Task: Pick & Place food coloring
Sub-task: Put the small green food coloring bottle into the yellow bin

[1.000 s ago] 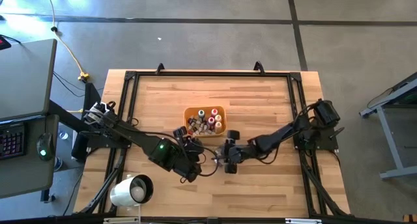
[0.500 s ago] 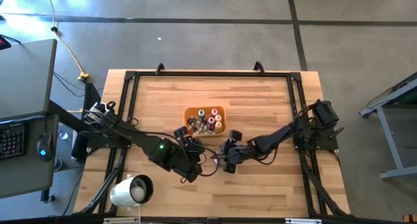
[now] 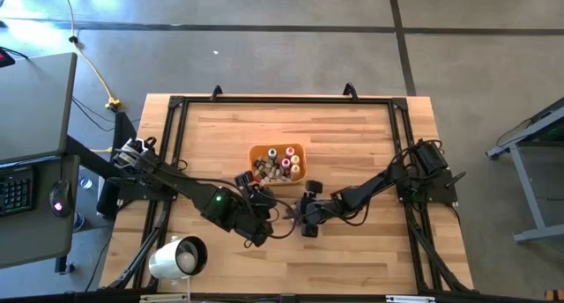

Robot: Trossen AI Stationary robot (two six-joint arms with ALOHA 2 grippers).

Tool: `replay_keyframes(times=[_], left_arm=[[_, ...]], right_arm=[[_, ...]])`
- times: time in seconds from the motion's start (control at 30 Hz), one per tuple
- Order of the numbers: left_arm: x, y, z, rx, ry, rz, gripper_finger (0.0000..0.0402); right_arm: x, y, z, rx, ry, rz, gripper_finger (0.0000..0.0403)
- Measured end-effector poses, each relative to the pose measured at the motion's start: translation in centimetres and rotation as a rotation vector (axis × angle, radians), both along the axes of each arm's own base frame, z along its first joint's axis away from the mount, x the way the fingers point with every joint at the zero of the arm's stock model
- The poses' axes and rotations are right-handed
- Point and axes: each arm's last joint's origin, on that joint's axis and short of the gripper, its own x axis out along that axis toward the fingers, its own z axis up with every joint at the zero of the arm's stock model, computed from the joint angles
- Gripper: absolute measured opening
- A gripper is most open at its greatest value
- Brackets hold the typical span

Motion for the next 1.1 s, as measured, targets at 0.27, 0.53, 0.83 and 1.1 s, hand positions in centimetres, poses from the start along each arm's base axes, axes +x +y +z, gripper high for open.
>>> replay_keyframes(times=[0.27,0.53,0.83,1.1], left_arm=[[0.0,0.0,0.0,-0.001,0.000,0.000,0.0159],[0.0,0.0,0.0,-0.001,-0.001,0.000,0.0159],[0.0,0.0,0.0,-0.002,0.000,0.000,0.0159],[0.0,0.0,0.0,0.001,-0.002,0.001,0.0159]], right_arm=[[0.1,0.3,0.1,-0.060,-0.006,0.072,0.0135],[0.1,0.3,0.6,-0.042,-0.027,0.083,0.0083],[1.2,-1.1,4.0,-0.154,-0.241,0.011,0.0046],[3.8,-6.0,6.7,-0.232,-0.312,-0.121,0.0070]])
